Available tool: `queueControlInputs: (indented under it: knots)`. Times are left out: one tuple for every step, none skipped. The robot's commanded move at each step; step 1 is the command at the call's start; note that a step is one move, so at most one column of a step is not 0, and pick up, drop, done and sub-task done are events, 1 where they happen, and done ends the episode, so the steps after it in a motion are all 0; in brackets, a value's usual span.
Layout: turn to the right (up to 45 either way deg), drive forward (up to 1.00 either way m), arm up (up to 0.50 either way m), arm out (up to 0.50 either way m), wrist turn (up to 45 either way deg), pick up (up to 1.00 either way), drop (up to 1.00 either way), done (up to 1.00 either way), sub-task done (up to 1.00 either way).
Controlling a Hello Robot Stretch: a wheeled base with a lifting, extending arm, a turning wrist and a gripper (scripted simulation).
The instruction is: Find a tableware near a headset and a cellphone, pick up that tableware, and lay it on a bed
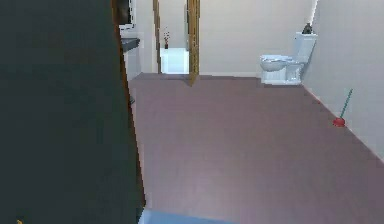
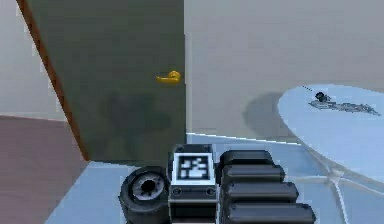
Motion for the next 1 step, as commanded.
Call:
queueControlInputs:
  knots:
    - [0.0,1.00,0.00,0.00,0.0,0.00,0.00,0.00,0.00]
